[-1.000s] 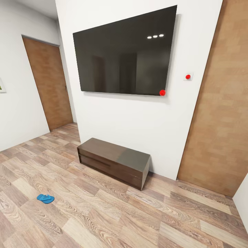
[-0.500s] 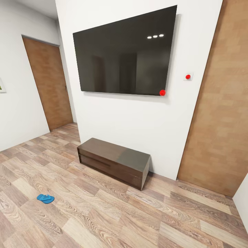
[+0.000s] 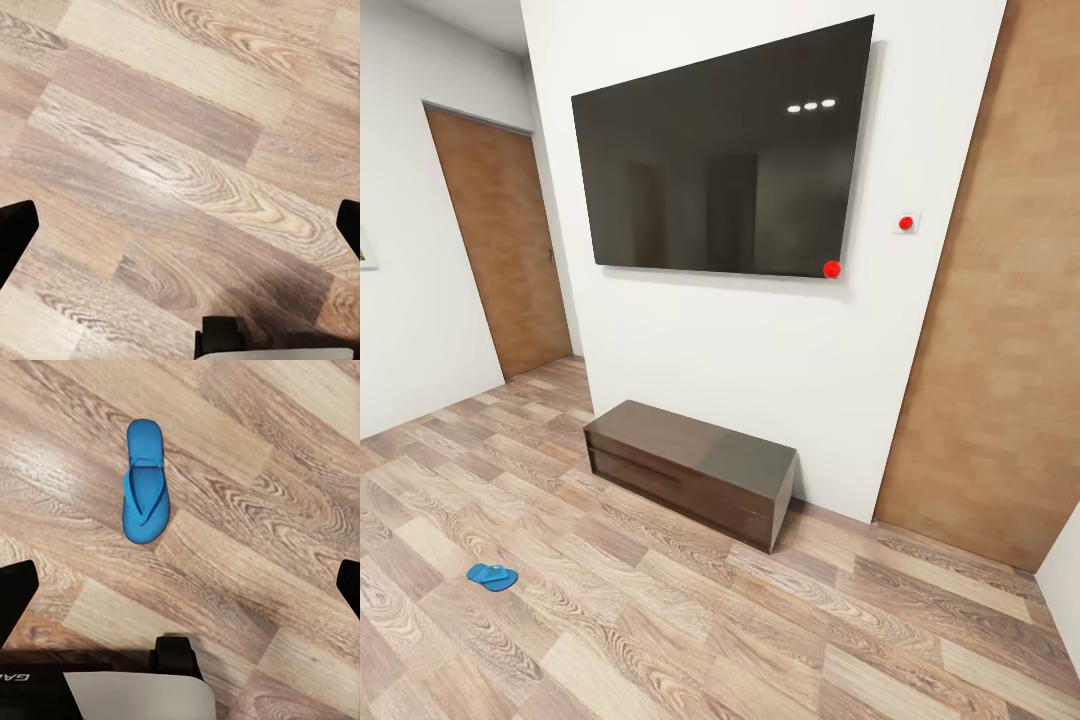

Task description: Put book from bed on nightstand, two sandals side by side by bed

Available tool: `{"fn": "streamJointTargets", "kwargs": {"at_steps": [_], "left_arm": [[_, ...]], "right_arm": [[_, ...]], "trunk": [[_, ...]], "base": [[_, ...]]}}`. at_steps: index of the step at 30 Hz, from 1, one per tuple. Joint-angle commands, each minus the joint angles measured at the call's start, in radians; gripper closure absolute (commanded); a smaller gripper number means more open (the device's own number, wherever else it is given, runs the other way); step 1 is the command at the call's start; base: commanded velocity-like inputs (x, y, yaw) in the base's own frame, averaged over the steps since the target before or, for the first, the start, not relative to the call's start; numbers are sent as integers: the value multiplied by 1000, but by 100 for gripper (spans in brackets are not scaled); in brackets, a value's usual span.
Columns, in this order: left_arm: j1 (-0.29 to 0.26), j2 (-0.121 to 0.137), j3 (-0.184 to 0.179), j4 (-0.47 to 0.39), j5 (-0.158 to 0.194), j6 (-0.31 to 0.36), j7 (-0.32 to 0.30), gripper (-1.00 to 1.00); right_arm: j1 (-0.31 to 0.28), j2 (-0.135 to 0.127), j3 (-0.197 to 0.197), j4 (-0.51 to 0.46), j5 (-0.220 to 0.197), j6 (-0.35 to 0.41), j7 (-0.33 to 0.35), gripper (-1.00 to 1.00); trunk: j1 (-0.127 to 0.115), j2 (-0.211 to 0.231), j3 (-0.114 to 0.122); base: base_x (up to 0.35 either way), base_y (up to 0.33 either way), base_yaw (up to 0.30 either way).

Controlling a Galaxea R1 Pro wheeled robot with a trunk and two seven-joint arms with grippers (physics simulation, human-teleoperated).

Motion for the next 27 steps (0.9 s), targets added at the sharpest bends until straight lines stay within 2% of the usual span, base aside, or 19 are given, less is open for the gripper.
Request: {"fn": "streamJointTargets", "kwargs": {"at_steps": [1, 7, 11, 14, 15, 17, 18, 20, 21, 24, 25, 27], "left_arm": [[0, 5, 1, -13, 1, -2, 0, -100], [3, 47, 4, -87, 9, 6, -21, -100], [2, 59, 4, -122, 12, 37, -38, -100], [-4, 72, 5, -205, 15, 175, -56, -100], [-4, 72, 5, -205, 15, 175, -56, -100], [-14, 81, 6, -276, 18, 301, -68, -100], [-14, 81, 6, -276, 18, 301, -68, -100], [-32, 89, 7, -344, 19, 408, -81, -100], [-32, 89, 7, -344, 19, 408, -81, -100], [-58, 95, 7, -425, 19, 516, -91, -100], [-58, 95, 7, -425, 19, 516, -91, -100], [-79, 97, 8, -454, 18, 572, -93, -100]], "right_arm": [[-3, 0, 5, -2, 8, 15, -5, -100], [-13, -1, 5, -3, 8, 38, -6, -100], [-14, -2, 5, -2, 8, 42, -6, -100], [-16, -2, 5, -1, 8, 45, -6, -100], [-16, -2, 5, -1, 8, 45, -6, -100], [-16, -2, 5, 0, 8, 45, -6, -100], [-16, -2, 5, 0, 8, 45, -6, -100], [-17, -1, 5, 1, 8, 45, -6, -100], [-17, -1, 5, 1, 8, 45, -6, -100], [-17, -1, 5, 3, 8, 45, -5, -100], [-17, -1, 5, 3, 8, 45, -5, -100], [-17, -2, 6, 4, 8, 44, -5, -100]], "trunk": [[0, -1, -1], [0, -1, -1], [0, -1, -1], [0, -1, -1], [0, -1, -1], [0, -1, -1], [0, -1, -1], [0, -1, -1], [0, -1, -1], [0, -1, -1], [0, -1, -1], [0, -1, -1]], "base": [[0, 0, 0], [0, 0, 0], [0, 0, 0], [0, 0, 0], [0, 0, 0], [0, 0, 0], [0, 0, 0], [0, 0, 0], [0, 0, 0], [0, 0, 0], [0, 0, 0], [0, 0, 0]]}}
